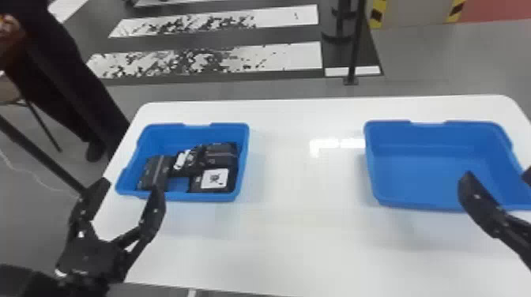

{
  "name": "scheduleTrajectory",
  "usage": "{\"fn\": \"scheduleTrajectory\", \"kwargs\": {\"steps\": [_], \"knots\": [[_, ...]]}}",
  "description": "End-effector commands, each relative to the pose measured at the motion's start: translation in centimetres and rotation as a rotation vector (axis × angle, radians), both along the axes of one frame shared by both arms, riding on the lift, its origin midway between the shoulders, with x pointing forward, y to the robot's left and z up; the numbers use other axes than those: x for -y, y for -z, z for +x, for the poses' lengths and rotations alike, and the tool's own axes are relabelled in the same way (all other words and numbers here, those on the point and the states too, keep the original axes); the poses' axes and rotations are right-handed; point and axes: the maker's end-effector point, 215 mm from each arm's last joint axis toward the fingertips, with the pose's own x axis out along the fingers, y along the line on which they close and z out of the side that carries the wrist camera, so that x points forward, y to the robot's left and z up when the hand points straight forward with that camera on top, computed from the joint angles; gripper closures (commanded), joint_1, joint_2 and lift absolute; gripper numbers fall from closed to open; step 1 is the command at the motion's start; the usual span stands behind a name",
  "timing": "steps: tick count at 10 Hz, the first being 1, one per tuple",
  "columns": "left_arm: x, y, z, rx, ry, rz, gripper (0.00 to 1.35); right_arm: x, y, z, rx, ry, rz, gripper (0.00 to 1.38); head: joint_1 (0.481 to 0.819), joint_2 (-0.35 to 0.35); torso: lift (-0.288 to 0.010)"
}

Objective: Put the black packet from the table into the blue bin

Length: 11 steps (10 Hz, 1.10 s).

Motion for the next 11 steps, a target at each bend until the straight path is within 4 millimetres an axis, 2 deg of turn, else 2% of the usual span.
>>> {"fn": "scheduleTrajectory", "kwargs": {"steps": [1,4,11], "knots": [[0.3,0.2,-0.4,-0.004,-0.003,-0.023,0.22,-0.2,-0.1,0.1,0.004,-0.003,0.003,0.17,0.695,0.155,-0.110],[1.5,0.4,0.0,-0.002,0.010,-0.060,0.22,-0.6,0.0,0.3,0.004,-0.009,0.011,0.17,0.695,0.152,-0.110],[1.3,0.6,-0.2,-0.007,0.004,-0.076,0.22,-0.8,0.0,0.3,0.004,-0.012,0.016,0.17,0.695,0.146,-0.110]]}}
